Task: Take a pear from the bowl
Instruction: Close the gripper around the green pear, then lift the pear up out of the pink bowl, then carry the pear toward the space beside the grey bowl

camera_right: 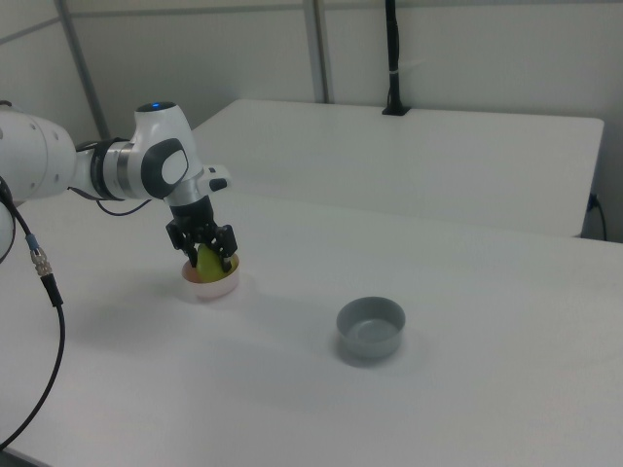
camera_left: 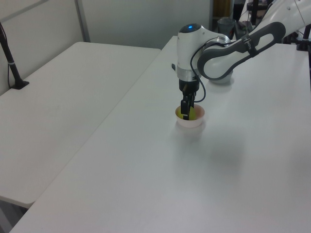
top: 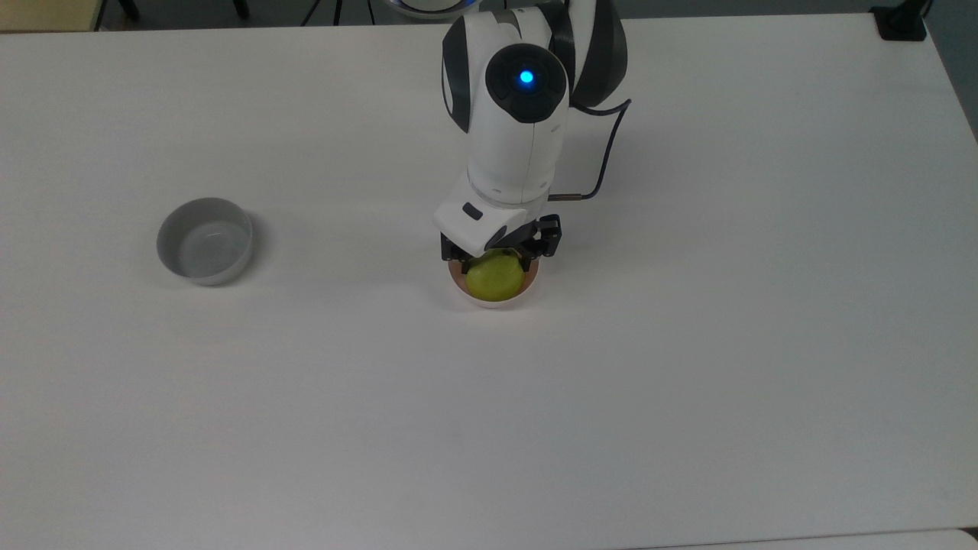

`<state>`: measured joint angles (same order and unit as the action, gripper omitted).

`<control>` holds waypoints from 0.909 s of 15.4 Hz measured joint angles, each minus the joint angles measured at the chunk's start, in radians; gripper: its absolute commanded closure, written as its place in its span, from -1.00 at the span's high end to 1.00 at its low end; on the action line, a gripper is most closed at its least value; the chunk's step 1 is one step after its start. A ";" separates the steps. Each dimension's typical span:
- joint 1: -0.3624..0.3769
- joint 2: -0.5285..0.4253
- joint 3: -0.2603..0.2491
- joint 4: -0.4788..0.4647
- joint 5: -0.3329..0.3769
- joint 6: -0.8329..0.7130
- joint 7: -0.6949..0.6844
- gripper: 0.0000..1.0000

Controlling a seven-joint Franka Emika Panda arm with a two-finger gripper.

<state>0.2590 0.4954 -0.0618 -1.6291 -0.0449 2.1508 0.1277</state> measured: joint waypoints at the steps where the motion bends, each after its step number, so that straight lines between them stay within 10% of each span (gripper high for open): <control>1: 0.000 -0.002 0.000 0.001 0.000 -0.005 0.000 -0.06; 14: -0.054 -0.223 -0.011 0.025 0.000 -0.264 0.000 -0.03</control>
<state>0.2054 0.2725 -0.0732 -1.6045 -0.0449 1.8869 0.1276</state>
